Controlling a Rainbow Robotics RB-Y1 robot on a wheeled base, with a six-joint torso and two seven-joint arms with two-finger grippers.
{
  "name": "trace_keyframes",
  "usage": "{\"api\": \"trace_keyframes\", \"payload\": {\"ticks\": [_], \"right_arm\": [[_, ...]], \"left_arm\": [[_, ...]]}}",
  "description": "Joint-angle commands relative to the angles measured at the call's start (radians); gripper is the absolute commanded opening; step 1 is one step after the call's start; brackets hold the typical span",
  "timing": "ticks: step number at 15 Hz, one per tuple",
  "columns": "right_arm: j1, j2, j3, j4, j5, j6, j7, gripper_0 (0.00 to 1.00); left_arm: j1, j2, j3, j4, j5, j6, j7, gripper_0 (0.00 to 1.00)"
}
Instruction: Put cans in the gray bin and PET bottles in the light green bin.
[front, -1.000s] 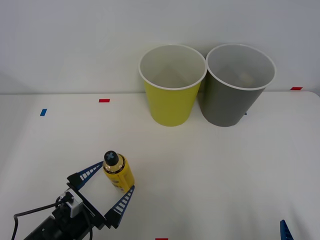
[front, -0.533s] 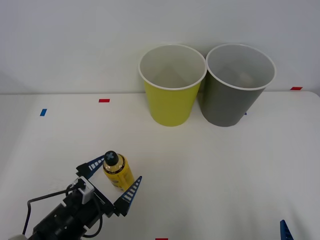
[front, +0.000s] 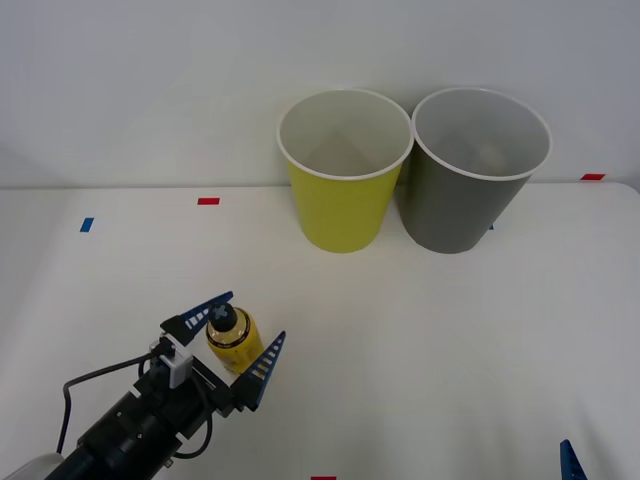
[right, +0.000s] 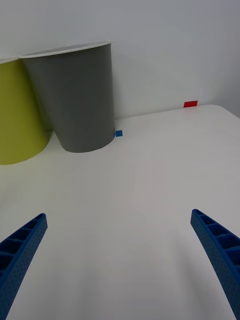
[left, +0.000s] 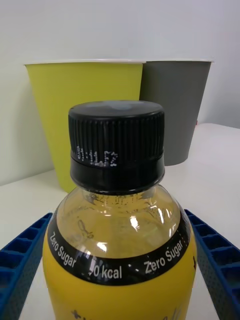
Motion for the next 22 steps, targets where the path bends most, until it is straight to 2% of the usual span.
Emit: {"api": "trace_keyframes", "payload": {"ticks": [1, 12, 18, 22], "right_arm": [[0.000, 0.000, 0.000, 0.000, 0.000, 0.000, 0.000, 1.00], [0.000, 0.000, 0.000, 0.000, 0.000, 0.000, 0.000, 1.00], [0.000, 0.000, 0.000, 0.000, 0.000, 0.000, 0.000, 1.00], [0.000, 0.000, 0.000, 0.000, 0.000, 0.000, 0.000, 1.00]], "left_arm": [[0.003, 0.000, 0.000, 0.000, -0.006, 0.001, -0.001, 0.01], [0.002, 0.001, 0.005, -0.004, -0.018, 0.022, -0.001, 0.00], [0.003, 0.020, 0.081, -0.265, -0.021, 0.389, 0.001, 0.00], [0.003, 0.018, 0.157, -0.465, -0.023, 0.683, -0.004, 0.00]]}}
